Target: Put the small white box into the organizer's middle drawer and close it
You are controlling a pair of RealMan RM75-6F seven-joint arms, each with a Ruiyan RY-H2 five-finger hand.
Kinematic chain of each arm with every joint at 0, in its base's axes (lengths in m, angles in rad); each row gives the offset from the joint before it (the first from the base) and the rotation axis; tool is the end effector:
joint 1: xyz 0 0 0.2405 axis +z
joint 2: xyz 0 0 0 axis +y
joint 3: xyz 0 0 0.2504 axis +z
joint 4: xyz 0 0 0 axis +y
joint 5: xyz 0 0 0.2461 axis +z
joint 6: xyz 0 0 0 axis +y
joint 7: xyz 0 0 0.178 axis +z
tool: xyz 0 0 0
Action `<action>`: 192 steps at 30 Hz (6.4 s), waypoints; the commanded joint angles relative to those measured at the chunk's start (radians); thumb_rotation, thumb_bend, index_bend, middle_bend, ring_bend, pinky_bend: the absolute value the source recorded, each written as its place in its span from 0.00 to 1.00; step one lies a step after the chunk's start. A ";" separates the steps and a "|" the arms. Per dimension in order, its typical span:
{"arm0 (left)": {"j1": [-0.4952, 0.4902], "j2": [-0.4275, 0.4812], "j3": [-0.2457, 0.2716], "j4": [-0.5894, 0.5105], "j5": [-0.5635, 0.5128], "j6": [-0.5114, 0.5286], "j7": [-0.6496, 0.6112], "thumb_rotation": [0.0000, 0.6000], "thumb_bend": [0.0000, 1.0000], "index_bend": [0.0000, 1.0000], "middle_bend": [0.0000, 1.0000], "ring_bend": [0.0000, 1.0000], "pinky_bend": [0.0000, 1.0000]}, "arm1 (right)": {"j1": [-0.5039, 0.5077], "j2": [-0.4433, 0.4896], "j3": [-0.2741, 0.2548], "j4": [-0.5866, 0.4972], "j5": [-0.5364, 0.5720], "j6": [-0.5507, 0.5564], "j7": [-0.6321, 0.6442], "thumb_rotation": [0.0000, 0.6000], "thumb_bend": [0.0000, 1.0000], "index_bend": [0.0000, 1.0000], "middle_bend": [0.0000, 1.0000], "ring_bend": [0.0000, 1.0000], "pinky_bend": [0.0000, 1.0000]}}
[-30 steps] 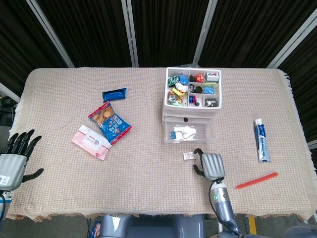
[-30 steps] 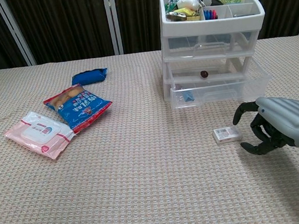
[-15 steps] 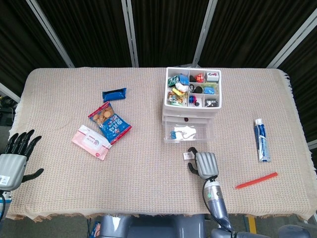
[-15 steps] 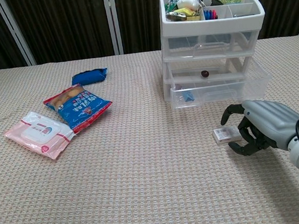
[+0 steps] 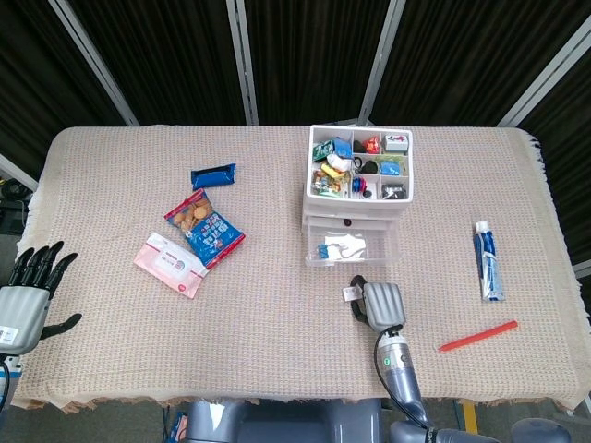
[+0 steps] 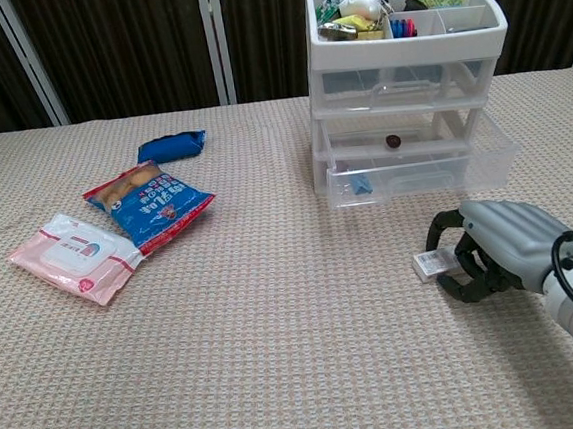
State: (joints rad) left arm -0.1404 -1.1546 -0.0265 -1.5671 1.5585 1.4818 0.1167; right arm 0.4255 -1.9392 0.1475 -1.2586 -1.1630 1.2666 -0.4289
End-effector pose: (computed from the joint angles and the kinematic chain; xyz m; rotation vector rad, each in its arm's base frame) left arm -0.3068 0.2293 0.1078 -1.5151 -0.7604 -0.8667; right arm -0.1875 -0.2969 -0.1284 1.5056 -1.0942 0.8901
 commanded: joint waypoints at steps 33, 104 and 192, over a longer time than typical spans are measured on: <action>0.001 -0.004 -0.001 0.003 0.001 0.004 0.007 1.00 0.09 0.12 0.00 0.00 0.00 | 0.007 0.212 0.130 -0.344 -0.118 0.105 -0.019 1.00 0.33 0.62 0.84 0.81 0.72; 0.012 -0.038 -0.031 0.032 -0.004 0.059 -0.026 1.00 0.11 0.12 0.00 0.00 0.00 | -0.007 0.138 -0.186 0.370 -0.718 0.102 -0.433 1.00 0.23 0.09 0.00 0.00 0.00; 0.010 -0.028 -0.010 0.027 0.012 0.038 0.038 1.00 0.10 0.10 0.00 0.00 0.00 | -0.229 0.712 -0.174 -0.425 -0.393 0.230 0.171 1.00 0.10 0.03 0.00 0.00 0.00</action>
State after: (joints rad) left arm -0.1305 -1.1830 -0.0370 -1.5409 1.5712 1.5195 0.1538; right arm 0.2121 -1.2398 -0.0102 -1.6955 -1.5372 1.4807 -0.2666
